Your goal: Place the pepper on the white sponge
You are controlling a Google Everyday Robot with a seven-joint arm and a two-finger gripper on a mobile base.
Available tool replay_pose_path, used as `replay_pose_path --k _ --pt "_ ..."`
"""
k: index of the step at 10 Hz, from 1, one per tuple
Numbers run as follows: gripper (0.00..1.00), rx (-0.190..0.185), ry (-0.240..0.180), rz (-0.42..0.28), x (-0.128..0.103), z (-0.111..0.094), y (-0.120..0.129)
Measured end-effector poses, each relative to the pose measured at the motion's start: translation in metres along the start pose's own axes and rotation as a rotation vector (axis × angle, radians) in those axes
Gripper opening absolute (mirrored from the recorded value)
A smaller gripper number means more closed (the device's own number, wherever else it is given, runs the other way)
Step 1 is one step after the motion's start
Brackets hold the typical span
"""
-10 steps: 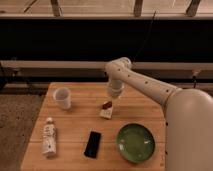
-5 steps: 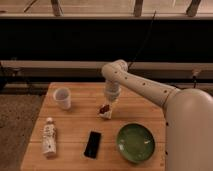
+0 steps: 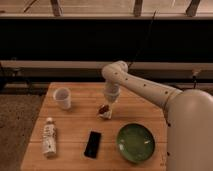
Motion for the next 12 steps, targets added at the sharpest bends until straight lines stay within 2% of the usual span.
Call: replay_pose_path --k 1,3,9,10,12 --pt "0.38 -0.006 -0.001 -0.001 -0.0003 0.0002 0.0007" --pt "0.49 -0.003 -0.001 -0.002 -0.0005 0.0012 0.0003" --pt "0.49 -0.005 -0.003 0.003 0.0013 0.0030 0.0020" --pt "0.53 -0.005 -0.003 0.004 0.0016 0.0034 0.0022" --pt "0.69 -0.005 -0.004 0.005 0.0022 0.0044 0.0029"
